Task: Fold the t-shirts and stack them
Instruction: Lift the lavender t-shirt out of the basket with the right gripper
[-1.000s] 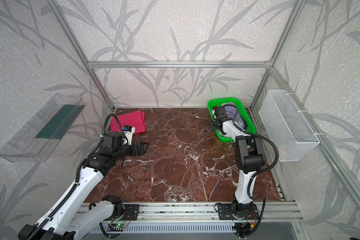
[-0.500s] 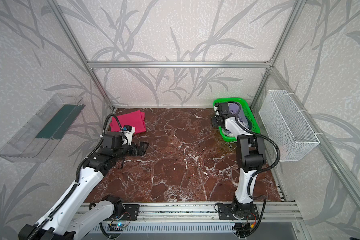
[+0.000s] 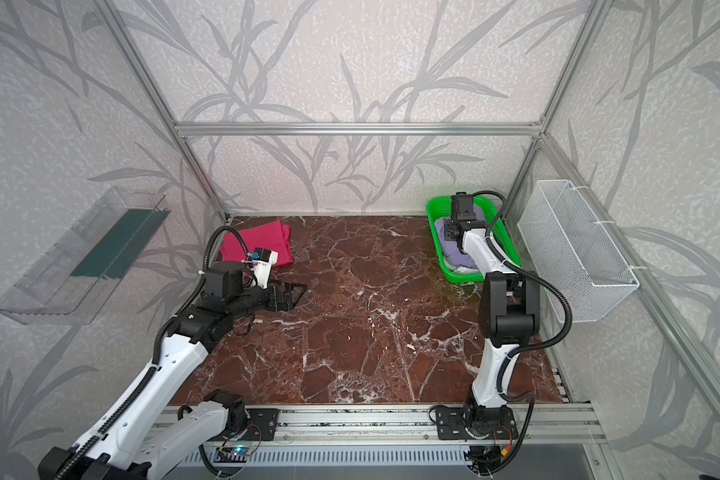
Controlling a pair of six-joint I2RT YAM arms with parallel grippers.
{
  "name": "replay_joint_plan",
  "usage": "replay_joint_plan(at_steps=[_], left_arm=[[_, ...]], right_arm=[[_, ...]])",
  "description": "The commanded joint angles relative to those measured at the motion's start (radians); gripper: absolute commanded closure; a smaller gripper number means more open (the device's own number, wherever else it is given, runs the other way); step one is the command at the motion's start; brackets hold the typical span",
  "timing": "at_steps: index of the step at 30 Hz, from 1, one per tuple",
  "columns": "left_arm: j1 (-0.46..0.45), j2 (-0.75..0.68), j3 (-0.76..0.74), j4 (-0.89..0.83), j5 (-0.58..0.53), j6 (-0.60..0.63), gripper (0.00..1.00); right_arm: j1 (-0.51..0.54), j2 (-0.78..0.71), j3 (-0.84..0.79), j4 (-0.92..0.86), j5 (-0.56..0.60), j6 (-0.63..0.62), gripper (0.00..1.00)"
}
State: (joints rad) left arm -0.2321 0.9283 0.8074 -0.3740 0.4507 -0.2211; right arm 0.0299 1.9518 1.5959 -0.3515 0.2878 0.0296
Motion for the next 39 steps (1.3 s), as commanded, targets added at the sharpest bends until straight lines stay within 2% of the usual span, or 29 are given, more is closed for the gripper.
replay_joint_plan(at_steps=[1, 6, 10, 14, 16, 21, 27, 30, 35, 36, 39], left_arm=[[-0.016, 0.025, 0.015, 0.06, 0.054, 0.016, 0.01], [-0.039, 0.105, 0.103, 0.048, 0.051, 0.066, 0.01], [-0.05, 0.164, 0.162, 0.054, 0.049, 0.084, 0.01], [-0.057, 0.211, 0.212, 0.075, 0.048, 0.096, 0.01], [-0.057, 0.228, 0.234, 0.073, 0.042, 0.106, 0.01], [-0.058, 0.256, 0.243, 0.068, 0.048, 0.12, 0.01], [-0.058, 0.228, 0.231, 0.068, 0.047, 0.112, 0.01], [-0.058, 0.198, 0.216, 0.081, 0.029, 0.109, 0.01], [-0.056, 0.155, 0.202, 0.087, -0.035, 0.111, 0.01], [-0.056, 0.147, 0.199, 0.088, -0.06, 0.111, 0.01], [-0.053, 0.115, 0.187, 0.086, -0.153, 0.111, 0.01]], right_arm=[[-0.013, 0.049, 0.046, -0.023, 0.005, 0.006, 0.49], [-0.031, 0.095, 0.094, -0.026, -0.006, 0.001, 0.52], [-0.039, 0.126, 0.131, -0.044, -0.027, -0.006, 0.71], [-0.039, 0.107, 0.129, -0.04, -0.042, -0.014, 0.94], [-0.039, 0.077, 0.122, -0.033, -0.047, -0.013, 1.0], [-0.016, -0.048, 0.112, -0.024, -0.058, -0.035, 1.0], [0.109, -0.229, 0.107, 0.034, -0.017, -0.123, 1.0], [0.212, -0.328, 0.123, 0.072, -0.01, -0.191, 1.0], [0.477, -0.462, 0.158, 0.154, -0.018, -0.324, 1.0], [0.534, -0.486, 0.167, 0.162, -0.057, -0.316, 1.0], [0.591, -0.503, 0.215, 0.128, -0.154, -0.219, 1.0]])
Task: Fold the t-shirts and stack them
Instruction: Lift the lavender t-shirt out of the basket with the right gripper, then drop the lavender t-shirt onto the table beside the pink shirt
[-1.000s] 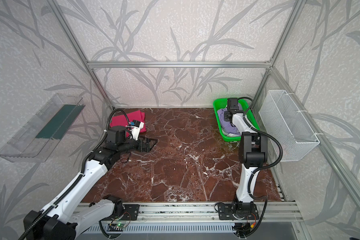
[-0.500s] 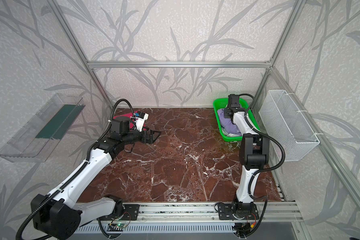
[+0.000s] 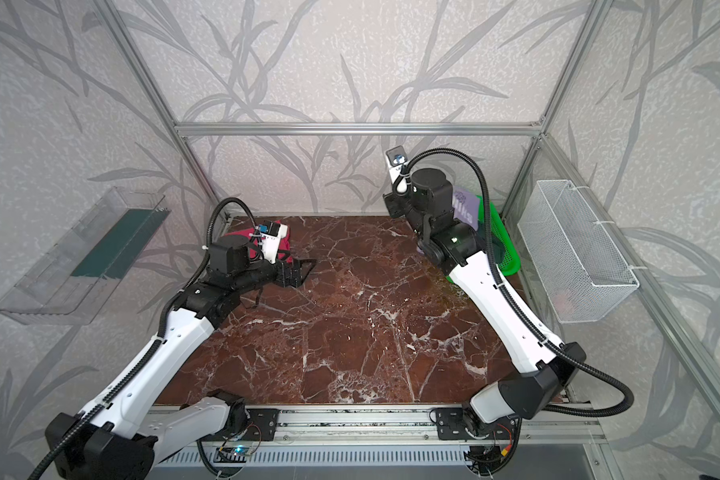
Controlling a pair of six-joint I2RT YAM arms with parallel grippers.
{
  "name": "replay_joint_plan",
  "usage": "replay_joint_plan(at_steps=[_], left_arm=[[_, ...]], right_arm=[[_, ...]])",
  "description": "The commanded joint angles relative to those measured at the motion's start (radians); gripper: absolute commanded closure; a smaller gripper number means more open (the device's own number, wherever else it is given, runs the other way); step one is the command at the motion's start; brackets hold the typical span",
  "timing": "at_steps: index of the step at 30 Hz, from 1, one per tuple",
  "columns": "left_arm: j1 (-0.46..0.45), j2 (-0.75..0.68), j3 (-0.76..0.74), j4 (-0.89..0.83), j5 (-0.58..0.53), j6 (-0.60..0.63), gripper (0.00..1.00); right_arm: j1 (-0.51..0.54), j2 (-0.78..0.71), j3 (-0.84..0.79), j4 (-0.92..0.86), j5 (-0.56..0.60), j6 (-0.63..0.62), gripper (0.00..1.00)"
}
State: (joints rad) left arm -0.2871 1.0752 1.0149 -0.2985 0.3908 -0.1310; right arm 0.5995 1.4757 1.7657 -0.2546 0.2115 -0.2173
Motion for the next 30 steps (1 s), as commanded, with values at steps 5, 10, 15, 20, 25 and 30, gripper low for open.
replay_joint_plan(at_steps=[5, 10, 15, 20, 25, 30], left_arm=[[0.012, -0.076, -0.048, 0.0, -0.289, -0.036, 0.01], [0.019, -0.068, -0.063, 0.01, -0.299, -0.046, 0.01], [0.017, -0.037, -0.054, -0.049, -0.295, -0.042, 0.01], [0.011, 0.046, -0.051, -0.208, -0.205, -0.08, 0.03], [-0.035, 0.128, -0.124, -0.223, -0.134, -0.157, 0.08], [-0.118, 0.221, -0.131, -0.139, -0.18, -0.198, 0.08]], right_arm=[[0.029, -0.032, 0.022, 0.013, -0.183, 0.199, 1.0], [0.028, 0.007, -0.143, 0.041, -0.184, 0.331, 1.0], [0.028, 0.055, -0.339, 0.122, -0.238, 0.485, 0.98], [0.022, 0.026, -0.468, 0.097, -0.174, 0.527, 0.32], [-0.057, -0.059, -0.566, -0.061, -0.054, 0.592, 0.17], [-0.238, -0.104, -0.647, -0.203, -0.081, 0.63, 0.15]])
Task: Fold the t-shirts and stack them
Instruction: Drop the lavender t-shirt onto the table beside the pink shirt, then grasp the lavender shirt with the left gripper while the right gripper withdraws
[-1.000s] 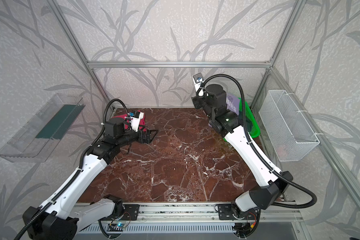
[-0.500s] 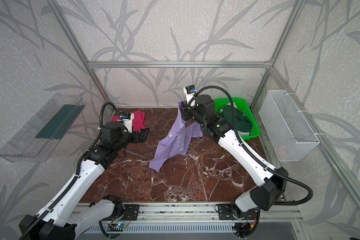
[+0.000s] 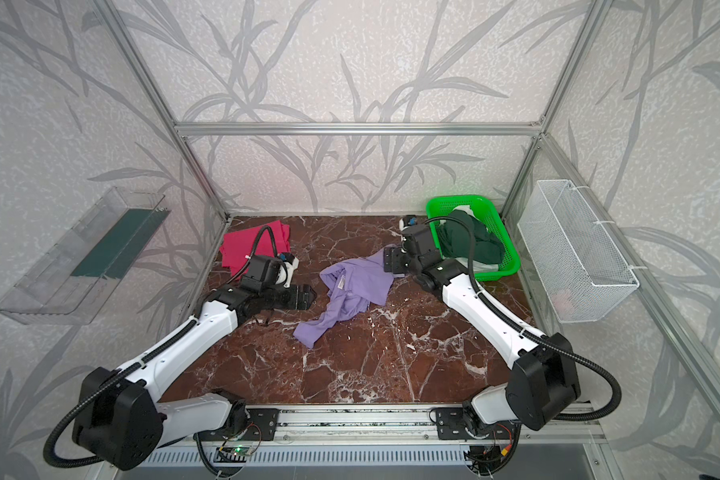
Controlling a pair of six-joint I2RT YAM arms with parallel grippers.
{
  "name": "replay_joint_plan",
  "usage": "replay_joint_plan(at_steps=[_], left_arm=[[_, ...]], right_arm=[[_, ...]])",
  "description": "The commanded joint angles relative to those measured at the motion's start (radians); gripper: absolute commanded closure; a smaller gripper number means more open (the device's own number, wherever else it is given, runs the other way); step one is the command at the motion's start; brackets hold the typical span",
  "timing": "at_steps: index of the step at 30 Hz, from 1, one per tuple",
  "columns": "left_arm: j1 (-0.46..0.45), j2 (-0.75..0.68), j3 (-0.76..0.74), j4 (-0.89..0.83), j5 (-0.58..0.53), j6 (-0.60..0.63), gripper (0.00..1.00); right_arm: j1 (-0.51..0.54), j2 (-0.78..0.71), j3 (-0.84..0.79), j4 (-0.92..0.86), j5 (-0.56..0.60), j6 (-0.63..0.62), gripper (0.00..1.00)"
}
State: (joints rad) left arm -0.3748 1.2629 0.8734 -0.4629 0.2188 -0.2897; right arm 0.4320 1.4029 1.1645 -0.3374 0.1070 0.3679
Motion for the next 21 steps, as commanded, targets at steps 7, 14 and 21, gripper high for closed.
replay_joint_plan(at_steps=[7, 14, 21], left_arm=[[-0.131, 0.226, 0.119, 0.004, -0.056, -0.014, 0.1], [-0.217, 0.366, 0.207, -0.006, -0.161, -0.038, 0.31], [-0.217, 0.363, 0.234, -0.018, -0.183, -0.049, 1.0]], right_arm=[[-0.156, -0.099, -0.188, -0.094, -0.063, 0.032, 0.15], [-0.154, -0.135, -0.306, -0.02, -0.157, 0.093, 0.15], [-0.154, -0.171, -0.354, -0.023, -0.153, 0.091, 0.15]])
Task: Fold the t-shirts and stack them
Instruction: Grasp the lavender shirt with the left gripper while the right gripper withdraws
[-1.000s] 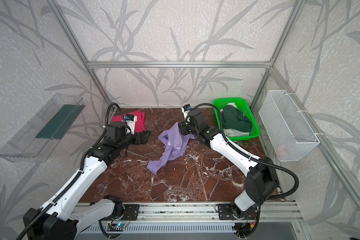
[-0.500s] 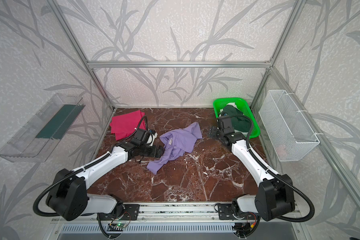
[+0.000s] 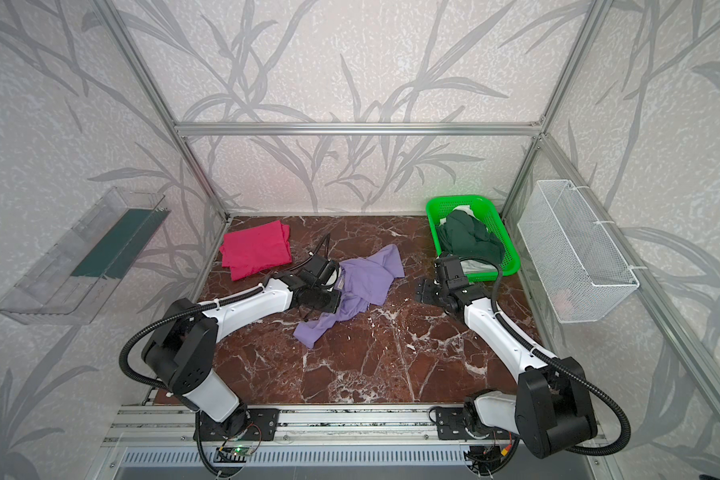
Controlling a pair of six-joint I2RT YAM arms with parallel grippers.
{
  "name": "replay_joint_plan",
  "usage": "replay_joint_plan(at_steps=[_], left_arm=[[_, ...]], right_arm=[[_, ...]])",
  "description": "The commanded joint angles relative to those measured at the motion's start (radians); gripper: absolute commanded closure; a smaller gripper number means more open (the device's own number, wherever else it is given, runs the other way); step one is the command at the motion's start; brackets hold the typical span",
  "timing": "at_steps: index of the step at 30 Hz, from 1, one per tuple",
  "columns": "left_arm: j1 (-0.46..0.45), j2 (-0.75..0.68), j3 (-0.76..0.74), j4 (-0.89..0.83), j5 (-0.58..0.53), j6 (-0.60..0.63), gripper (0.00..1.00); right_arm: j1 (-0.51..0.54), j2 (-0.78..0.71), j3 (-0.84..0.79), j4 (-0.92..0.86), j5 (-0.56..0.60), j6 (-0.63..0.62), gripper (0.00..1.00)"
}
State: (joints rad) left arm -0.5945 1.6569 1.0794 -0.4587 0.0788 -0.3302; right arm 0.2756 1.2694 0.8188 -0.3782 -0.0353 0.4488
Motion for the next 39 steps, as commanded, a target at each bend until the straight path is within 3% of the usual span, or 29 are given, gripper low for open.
replay_joint_plan(at_steps=[1, 9, 14, 17, 19, 22, 24, 27, 31, 33, 35, 37, 39], left_arm=[[0.004, -0.044, 0.039, -0.026, -0.043, -0.002, 1.0], [0.003, -0.047, 0.211, -0.086, -0.033, 0.033, 1.0], [0.003, 0.06, 0.516, -0.148, -0.016, 0.113, 1.0], [0.003, 0.124, 0.749, -0.207, 0.111, 0.182, 1.0], [0.001, 0.095, 0.806, -0.216, 0.177, 0.225, 1.0], [0.005, -0.036, 0.727, -0.229, 0.201, 0.306, 1.0], [0.006, -0.147, 0.595, -0.247, 0.128, 0.321, 1.0], [0.033, -0.313, 0.299, -0.219, -0.076, 0.326, 1.0], [0.18, -0.362, 0.046, -0.292, -0.382, 0.089, 1.0], [0.238, -0.321, 0.003, -0.33, -0.477, -0.004, 0.62], [0.246, -0.26, 0.014, -0.379, -0.596, -0.06, 0.36], [0.24, -0.223, 0.041, -0.398, -0.622, -0.082, 0.28], [0.2, -0.232, 0.046, -0.364, -0.577, -0.078, 0.27]], right_arm=[[0.002, -0.04, -0.009, 0.018, -0.009, 0.01, 0.15], [0.002, -0.062, -0.021, 0.029, -0.023, 0.003, 0.15], [-0.001, -0.096, -0.017, -0.002, -0.007, -0.007, 0.15], [-0.006, -0.134, -0.009, -0.036, 0.011, -0.011, 0.15], [-0.01, -0.159, -0.004, -0.06, 0.02, -0.018, 0.14], [-0.011, -0.19, 0.006, -0.088, 0.03, -0.034, 0.14], [-0.012, -0.205, 0.011, -0.091, 0.032, -0.041, 0.15], [-0.011, -0.216, 0.017, -0.081, 0.024, -0.048, 0.14], [-0.009, -0.183, 0.033, -0.06, -0.013, -0.053, 0.14], [-0.007, -0.154, 0.044, -0.054, -0.036, -0.056, 0.14], [0.0, -0.131, 0.054, -0.048, -0.055, -0.056, 0.14], [0.013, -0.122, 0.057, -0.045, -0.058, -0.059, 0.14], [0.025, -0.116, 0.056, -0.043, -0.057, -0.062, 0.14]])
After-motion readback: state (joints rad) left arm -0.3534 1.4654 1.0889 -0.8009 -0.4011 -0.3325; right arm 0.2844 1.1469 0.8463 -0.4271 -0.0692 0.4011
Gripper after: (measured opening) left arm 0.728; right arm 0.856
